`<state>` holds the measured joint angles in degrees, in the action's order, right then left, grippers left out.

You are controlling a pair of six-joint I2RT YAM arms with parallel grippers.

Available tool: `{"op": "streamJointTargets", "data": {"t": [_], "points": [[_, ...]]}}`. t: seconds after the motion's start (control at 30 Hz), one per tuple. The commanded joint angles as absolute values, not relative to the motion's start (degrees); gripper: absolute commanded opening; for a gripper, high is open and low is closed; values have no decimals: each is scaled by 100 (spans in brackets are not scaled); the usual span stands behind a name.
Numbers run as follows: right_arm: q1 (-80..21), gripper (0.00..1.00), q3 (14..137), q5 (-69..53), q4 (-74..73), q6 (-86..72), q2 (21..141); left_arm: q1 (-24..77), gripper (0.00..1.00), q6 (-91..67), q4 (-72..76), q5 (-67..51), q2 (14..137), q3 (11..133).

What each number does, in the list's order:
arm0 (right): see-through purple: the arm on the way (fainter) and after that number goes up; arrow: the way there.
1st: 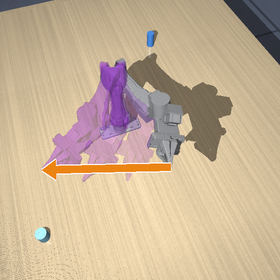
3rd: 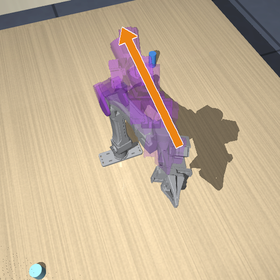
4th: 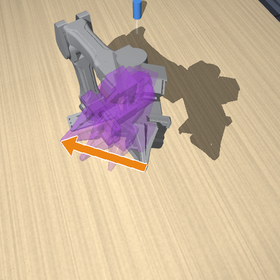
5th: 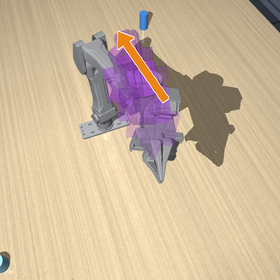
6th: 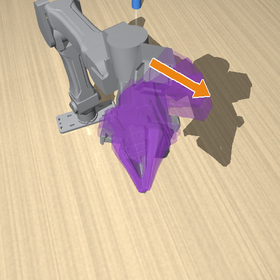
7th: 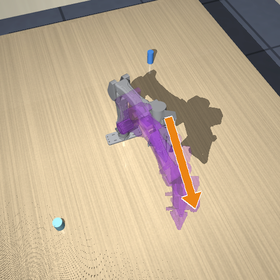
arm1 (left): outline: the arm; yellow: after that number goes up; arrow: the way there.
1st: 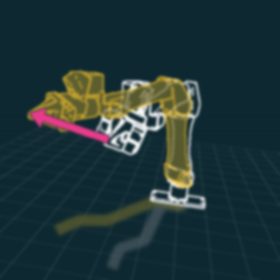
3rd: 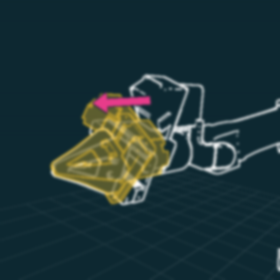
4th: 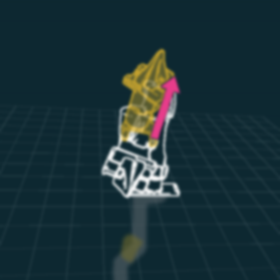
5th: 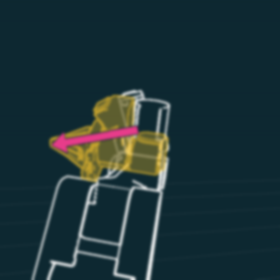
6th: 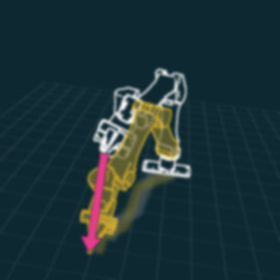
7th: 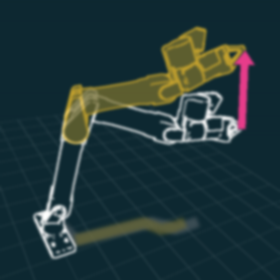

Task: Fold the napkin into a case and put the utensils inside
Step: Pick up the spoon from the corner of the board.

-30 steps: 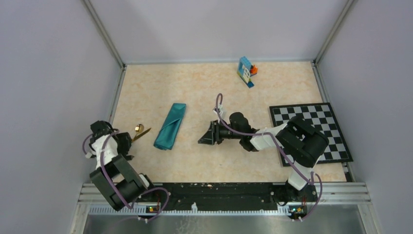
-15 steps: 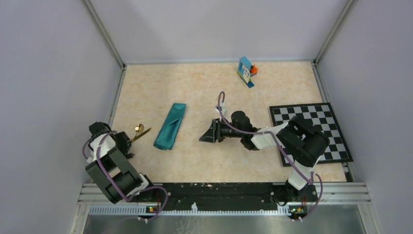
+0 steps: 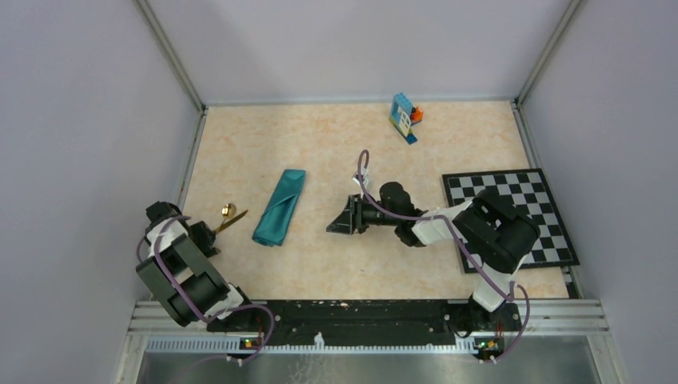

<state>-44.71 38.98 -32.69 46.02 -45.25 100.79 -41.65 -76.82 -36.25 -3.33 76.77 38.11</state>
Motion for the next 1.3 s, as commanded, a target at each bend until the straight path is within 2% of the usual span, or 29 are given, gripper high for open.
{"op": "streamJointTargets", "data": {"t": [0.0, 0.33, 0.7, 0.87, 1.07, 1.27], "points": [[-4402, 39, 3867, -3374, 4991, -4562, 10177, -4208, 60, -7670, -3495, -142, 7745, 3735], [-4398, 38, 3876, -3384, 5039, -4597, 10252, -4214, 51, -7453, -3377, -53, 7874, 3541], [-4384, 38, 3850, -3410, 5115, -4665, 10270, -4208, 45, -7257, -3363, 378, 7911, 3270], [-4376, 38, 3850, -3410, 5115, -4660, 10266, -4210, 32, -7266, -3156, 262, 8065, 3236], [-4373, 38, 3846, -3410, 5126, -4664, 10256, -4212, 36, -7193, -3134, 279, 8342, 3373], [-4375, 38, 3841, -3421, 5142, -4677, 10258, -4234, 27, -7053, -2993, 267, 8341, 3262]]}}
